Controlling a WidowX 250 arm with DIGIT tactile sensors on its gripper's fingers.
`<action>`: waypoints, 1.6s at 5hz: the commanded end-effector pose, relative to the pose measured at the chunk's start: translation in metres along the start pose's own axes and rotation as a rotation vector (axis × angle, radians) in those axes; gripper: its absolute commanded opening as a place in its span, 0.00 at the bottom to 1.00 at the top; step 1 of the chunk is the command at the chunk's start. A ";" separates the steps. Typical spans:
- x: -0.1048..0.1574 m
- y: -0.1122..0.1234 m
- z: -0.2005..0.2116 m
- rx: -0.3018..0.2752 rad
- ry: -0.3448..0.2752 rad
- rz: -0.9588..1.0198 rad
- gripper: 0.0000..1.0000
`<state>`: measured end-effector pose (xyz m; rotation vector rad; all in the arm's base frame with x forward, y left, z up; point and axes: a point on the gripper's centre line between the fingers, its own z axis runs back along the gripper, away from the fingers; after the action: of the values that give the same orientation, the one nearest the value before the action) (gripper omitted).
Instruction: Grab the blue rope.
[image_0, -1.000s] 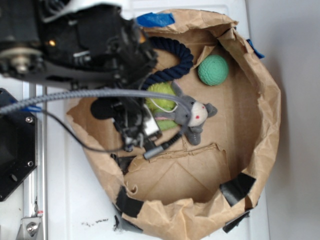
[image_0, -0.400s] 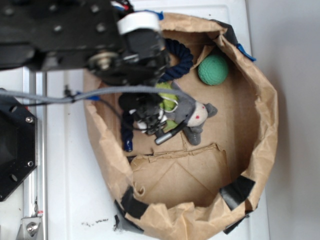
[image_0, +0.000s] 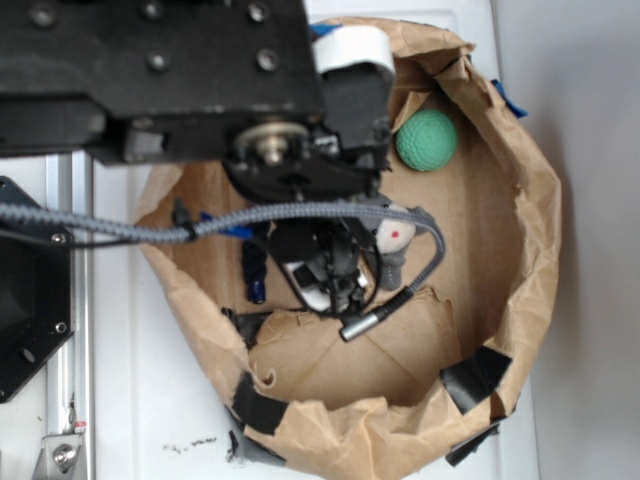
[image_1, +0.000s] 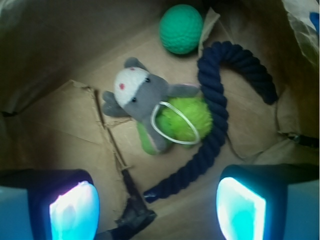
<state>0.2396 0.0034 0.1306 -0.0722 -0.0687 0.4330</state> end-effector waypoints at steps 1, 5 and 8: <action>-0.003 0.014 -0.032 0.027 -0.089 -0.054 1.00; -0.012 0.066 -0.047 0.041 -0.174 0.106 1.00; -0.002 0.066 -0.079 0.059 -0.125 0.079 1.00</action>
<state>0.2128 0.0522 0.0363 0.0040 -0.1334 0.5003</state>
